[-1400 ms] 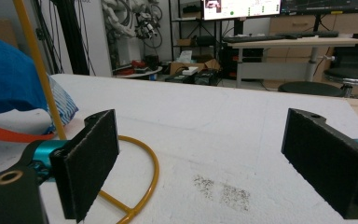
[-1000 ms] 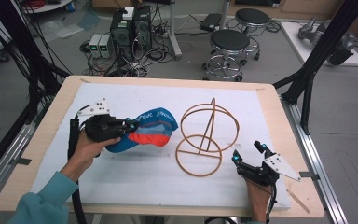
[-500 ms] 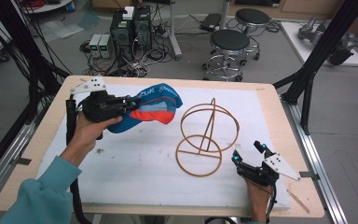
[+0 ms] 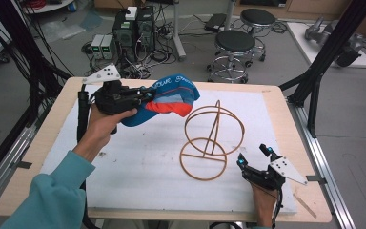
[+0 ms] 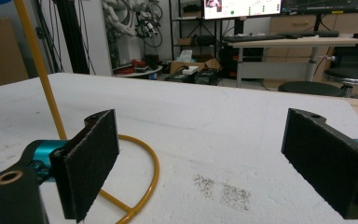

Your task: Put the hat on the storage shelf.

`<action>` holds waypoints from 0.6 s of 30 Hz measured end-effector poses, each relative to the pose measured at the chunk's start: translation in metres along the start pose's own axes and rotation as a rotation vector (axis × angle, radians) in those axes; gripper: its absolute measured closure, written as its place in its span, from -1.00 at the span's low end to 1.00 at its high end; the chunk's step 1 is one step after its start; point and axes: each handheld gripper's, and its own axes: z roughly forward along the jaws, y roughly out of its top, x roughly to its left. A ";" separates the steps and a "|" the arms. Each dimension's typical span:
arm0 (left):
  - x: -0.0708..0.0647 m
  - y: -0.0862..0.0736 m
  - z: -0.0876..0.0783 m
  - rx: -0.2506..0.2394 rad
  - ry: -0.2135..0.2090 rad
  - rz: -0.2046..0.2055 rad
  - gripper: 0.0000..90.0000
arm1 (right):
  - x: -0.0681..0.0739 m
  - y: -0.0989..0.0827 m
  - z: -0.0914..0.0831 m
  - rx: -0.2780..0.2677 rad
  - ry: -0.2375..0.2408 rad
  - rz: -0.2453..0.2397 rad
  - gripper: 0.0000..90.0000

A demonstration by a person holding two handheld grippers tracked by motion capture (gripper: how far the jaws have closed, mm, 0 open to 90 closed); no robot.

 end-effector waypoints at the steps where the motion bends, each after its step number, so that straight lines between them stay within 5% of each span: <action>1: -0.002 0.002 0.003 0.000 0.000 0.003 0.89 | 0.000 0.000 0.000 0.000 0.000 0.000 -0.78; 18: -0.025 0.030 0.034 -0.028 -0.012 0.039 0.89 | 0.000 0.000 0.000 -0.004 0.000 0.000 -0.78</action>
